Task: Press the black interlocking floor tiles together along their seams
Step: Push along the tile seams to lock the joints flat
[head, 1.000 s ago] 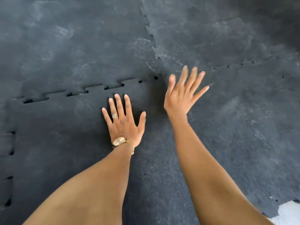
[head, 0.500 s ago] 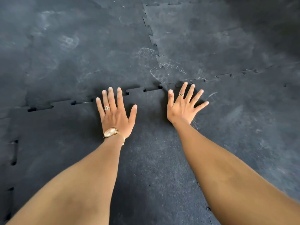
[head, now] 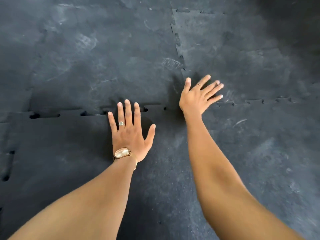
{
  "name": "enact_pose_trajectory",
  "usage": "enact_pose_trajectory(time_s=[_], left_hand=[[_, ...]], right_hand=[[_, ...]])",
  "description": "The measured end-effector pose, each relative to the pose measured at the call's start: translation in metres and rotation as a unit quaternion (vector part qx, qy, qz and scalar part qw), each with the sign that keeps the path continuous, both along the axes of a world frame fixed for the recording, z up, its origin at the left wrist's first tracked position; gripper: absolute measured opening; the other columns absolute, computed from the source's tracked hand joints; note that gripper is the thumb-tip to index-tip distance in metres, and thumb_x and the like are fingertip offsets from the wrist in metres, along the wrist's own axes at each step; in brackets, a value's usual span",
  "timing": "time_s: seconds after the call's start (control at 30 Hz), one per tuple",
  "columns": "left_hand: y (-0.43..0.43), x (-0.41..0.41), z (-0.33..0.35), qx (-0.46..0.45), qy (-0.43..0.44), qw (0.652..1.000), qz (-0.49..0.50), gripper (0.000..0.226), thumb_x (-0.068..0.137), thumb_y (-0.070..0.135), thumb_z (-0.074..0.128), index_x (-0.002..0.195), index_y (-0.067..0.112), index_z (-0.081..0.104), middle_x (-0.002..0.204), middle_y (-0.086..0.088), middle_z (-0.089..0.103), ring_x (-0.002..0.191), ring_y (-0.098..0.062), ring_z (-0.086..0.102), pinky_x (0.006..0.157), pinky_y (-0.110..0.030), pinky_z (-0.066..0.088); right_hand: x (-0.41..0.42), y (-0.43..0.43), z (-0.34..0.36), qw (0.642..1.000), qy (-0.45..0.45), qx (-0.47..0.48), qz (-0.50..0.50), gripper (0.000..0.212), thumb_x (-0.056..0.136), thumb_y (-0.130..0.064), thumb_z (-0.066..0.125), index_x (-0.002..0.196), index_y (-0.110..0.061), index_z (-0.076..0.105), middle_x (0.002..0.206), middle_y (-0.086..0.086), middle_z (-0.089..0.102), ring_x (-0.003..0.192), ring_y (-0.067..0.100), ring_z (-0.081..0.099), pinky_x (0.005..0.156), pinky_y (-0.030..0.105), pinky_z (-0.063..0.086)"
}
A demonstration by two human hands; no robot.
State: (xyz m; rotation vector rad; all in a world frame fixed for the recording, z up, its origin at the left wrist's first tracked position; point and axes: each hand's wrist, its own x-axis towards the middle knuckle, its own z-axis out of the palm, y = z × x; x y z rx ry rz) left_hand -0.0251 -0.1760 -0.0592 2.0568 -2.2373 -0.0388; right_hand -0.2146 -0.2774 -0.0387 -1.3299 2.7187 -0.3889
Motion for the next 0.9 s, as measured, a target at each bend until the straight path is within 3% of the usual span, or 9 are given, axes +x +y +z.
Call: enact_pose_trajectory(time_s=[0.23, 0.57, 0.67, 0.77, 0.9], left_hand=[[0.0, -0.002, 0.009, 0.033, -0.018, 0.999, -0.004, 0.082, 0.094, 0.063, 0.012, 0.157, 0.011, 0.007, 0.164, -0.012, 0.002, 0.151, -0.031, -0.003, 0.12, -0.057, 0.001], [-0.001, -0.001, 0.008, 0.036, -0.01, 0.999, -0.014, 0.081, 0.094, 0.062, 0.018, 0.156, 0.01, 0.012, 0.164, -0.014, 0.003, 0.151, -0.032, -0.001, 0.12, -0.058, 0.002], [0.0, 0.0, 0.009, 0.036, -0.002, 0.999, -0.011, 0.081, 0.094, 0.062, 0.018, 0.156, 0.01, 0.013, 0.164, -0.014, 0.004, 0.151, -0.032, -0.002, 0.12, -0.058, 0.002], [-0.001, -0.001, 0.011, 0.045, -0.007, 0.999, -0.01, 0.081, 0.094, 0.061, 0.019, 0.156, 0.009, 0.014, 0.164, -0.014, 0.005, 0.151, -0.032, -0.001, 0.119, -0.058, 0.001], [-0.002, -0.002, 0.011, 0.046, -0.01, 0.999, -0.012, 0.08, 0.094, 0.061, 0.021, 0.156, 0.009, 0.016, 0.163, -0.014, 0.005, 0.151, -0.032, 0.0, 0.119, -0.058, 0.001]], right_hand=[[-0.005, -0.01, -0.014, 0.998, -0.002, 0.058, -0.005, 0.068, 0.099, -0.059, 0.006, 0.156, -0.023, 0.003, 0.165, 0.006, -0.006, 0.148, 0.035, -0.02, 0.107, 0.076, -0.011], [-0.004, -0.007, -0.016, 0.996, 0.028, 0.086, 0.012, 0.071, 0.098, -0.061, 0.006, 0.156, -0.021, 0.005, 0.165, 0.007, 0.002, 0.148, 0.038, -0.017, 0.107, 0.076, -0.009], [-0.002, -0.005, -0.012, 0.997, 0.02, 0.042, 0.054, 0.069, 0.101, -0.055, 0.01, 0.156, -0.014, 0.008, 0.165, 0.009, 0.007, 0.149, 0.034, -0.014, 0.114, 0.069, -0.007], [0.008, 0.007, -0.01, 0.988, 0.012, -0.002, 0.154, 0.065, 0.104, -0.046, 0.017, 0.155, -0.006, 0.007, 0.164, 0.01, 0.008, 0.151, 0.029, -0.01, 0.121, 0.054, -0.005], [0.022, 0.032, -0.015, 0.977, 0.02, 0.053, 0.207, 0.064, 0.103, -0.047, 0.013, 0.155, -0.011, 0.003, 0.165, 0.005, 0.002, 0.151, 0.026, -0.011, 0.122, 0.05, -0.008]])
